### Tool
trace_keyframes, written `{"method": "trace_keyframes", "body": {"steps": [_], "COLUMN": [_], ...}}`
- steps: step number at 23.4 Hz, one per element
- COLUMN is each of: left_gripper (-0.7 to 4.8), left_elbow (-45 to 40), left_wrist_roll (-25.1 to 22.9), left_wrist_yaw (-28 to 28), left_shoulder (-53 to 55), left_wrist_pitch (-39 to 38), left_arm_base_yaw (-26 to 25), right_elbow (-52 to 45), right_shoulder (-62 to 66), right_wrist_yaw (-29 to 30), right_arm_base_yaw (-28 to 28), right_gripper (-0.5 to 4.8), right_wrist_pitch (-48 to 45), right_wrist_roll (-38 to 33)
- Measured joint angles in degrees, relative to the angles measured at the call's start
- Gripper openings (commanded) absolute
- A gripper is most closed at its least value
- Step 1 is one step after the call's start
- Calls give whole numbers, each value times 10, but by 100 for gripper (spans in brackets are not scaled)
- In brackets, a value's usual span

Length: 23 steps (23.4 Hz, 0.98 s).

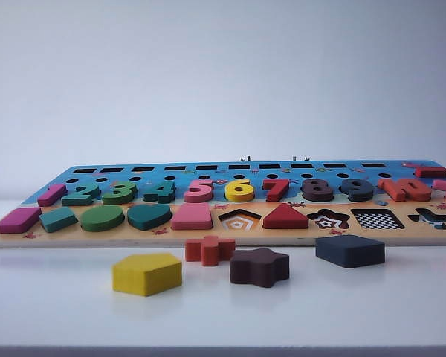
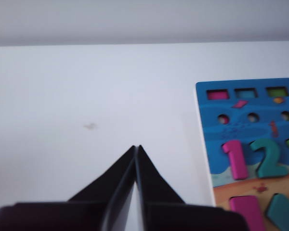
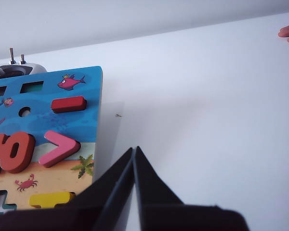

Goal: Insert the cube into the slot.

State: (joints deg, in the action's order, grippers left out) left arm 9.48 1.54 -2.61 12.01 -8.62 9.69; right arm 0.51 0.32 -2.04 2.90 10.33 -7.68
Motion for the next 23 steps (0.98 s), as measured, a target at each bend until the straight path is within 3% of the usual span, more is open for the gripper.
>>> {"method": "trace_keyframes", "body": {"steps": [5, 12, 23], "left_gripper": [7, 7, 7], "left_elbow": [134, 247, 267], "left_wrist_roll": [0, 0, 0], "left_wrist_yaw": [39, 68, 127], "left_shoulder": [87, 149, 182], "left_wrist_pitch": [-58, -171, -236], "left_arm_base_yaw": [80, 172, 281], "right_elbow": [0, 0, 0], "right_shoulder": [0, 0, 0], "right_wrist_yaw": [1, 5, 6], "right_arm_base_yaw": [0, 0, 0], "right_gripper": [-3, -3, 0], "right_wrist_pitch": [0, 1, 1], "right_wrist_roll": [0, -2, -16]}}
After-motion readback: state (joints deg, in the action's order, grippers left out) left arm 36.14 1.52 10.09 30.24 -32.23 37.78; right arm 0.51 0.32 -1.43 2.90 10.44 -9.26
